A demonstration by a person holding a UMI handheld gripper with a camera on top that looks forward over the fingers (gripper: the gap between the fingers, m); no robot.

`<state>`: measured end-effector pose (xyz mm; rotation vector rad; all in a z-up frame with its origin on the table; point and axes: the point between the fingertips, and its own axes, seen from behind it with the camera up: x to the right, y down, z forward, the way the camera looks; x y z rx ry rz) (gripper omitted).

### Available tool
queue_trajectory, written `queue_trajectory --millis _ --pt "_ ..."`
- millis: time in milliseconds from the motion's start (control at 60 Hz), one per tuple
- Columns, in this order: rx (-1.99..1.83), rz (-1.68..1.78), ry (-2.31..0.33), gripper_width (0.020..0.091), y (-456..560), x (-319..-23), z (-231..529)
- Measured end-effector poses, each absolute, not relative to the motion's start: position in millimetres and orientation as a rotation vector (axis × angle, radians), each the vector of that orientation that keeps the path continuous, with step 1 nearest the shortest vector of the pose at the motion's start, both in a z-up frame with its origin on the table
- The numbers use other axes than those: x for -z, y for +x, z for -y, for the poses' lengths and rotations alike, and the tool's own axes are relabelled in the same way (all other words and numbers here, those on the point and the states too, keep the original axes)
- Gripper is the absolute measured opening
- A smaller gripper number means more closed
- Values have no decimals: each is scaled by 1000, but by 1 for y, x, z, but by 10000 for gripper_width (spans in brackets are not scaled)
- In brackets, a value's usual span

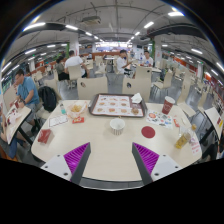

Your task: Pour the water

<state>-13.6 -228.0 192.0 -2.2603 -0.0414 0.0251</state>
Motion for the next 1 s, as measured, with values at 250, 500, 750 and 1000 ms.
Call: queue_trajectory --millis 250,500,750,1000 --pt "-52 24 -2254 846 48 -191 217" --pt "23 0 -2223 848 184 -148 231" --pt "120 -50 -2143 846 327 -103 214" --pt "110 -70 -2093 849 393 -65 162"
